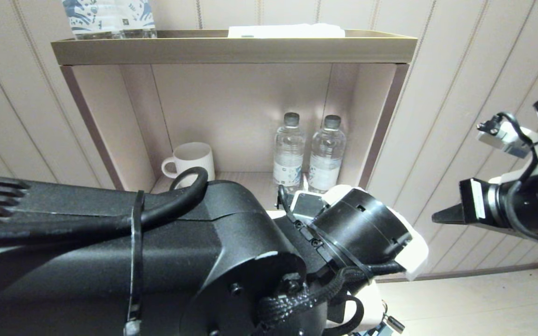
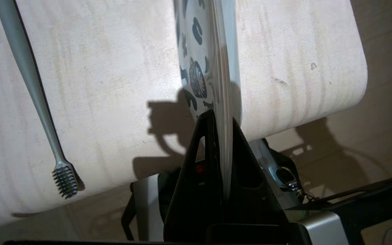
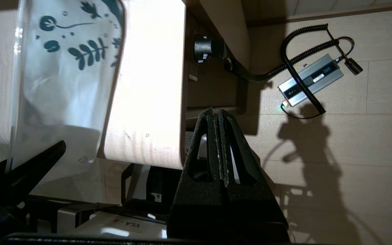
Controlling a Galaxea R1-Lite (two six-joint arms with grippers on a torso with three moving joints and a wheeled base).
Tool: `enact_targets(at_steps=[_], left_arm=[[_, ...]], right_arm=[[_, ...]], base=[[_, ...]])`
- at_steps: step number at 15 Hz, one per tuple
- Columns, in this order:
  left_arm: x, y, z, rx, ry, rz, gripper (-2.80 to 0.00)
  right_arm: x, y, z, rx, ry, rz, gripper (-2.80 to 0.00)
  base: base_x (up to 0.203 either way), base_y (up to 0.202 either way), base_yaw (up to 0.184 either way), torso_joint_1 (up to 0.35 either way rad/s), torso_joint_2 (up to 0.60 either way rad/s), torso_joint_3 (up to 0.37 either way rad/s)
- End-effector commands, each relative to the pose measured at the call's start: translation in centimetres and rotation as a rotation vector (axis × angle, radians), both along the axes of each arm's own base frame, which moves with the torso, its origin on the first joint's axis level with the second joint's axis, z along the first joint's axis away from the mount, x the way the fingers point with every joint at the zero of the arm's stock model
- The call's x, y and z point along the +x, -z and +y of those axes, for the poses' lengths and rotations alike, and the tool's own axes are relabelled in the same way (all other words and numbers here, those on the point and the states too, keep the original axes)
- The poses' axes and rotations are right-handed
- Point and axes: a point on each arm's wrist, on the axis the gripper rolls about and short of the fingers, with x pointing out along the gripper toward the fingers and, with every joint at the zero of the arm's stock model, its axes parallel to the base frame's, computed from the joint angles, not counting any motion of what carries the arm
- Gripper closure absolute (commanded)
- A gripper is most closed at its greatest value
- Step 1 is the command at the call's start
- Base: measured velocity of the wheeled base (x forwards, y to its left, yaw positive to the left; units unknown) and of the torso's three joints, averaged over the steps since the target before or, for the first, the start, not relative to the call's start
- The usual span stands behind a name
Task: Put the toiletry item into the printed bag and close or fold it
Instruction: Pick up the storage bag
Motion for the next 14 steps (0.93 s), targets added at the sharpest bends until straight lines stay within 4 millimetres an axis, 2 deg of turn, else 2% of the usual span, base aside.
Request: enact_targets(at_steps=[1,4,7,9,11,13,14], left_arm=[[0.3,-0.1,0.1,-0.008,-0.009,-0.006,0.00],[0.3,-1.1,0.8,-0.039,-0.005,-0.022,0.00],[0.1,-4.4,3.9,-0.116,0.043,-0.030,0.00],[-0.4,-7.4,7.9,-0.240,0.151,0.020,0.00],[-1.2,-9.2,12.9,-0.335,0.312,0.062,0.00],[-1.7,-8.3,17.7,-0.357,0.529,0.082,0.00],[-2.2,-7.8,19.1,-0.354,0.633,0.061,0.00]], right_arm=[[-0.1,0.3,-0.1,0.000,0.002,0.008,0.00],[0.0,0.4,-0.3,0.004,0.009,0.005,0.00],[-0.4,-0.4,-1.2,0.046,0.004,-0.043,0.00],[-1.5,-1.4,-2.0,0.079,-0.055,-0.091,0.00],[-3.1,-2.0,-2.5,0.113,-0.174,-0.139,0.00],[-4.3,-2.1,-2.6,0.109,-0.266,-0.143,0.00],[-4.5,-2.1,-2.4,0.098,-0.289,-0.126,0.00]], base=[[0.000,0.000,0.000,0.000,0.00,0.000],[0.000,0.000,0.000,0.000,0.00,0.000],[0.000,0.000,0.000,0.000,0.00,0.000],[0.000,0.000,0.000,0.000,0.00,0.000],[0.000,0.000,0.000,0.000,0.00,0.000],[0.000,0.000,0.000,0.000,0.00,0.000],[0.000,0.000,0.000,0.000,0.00,0.000]])
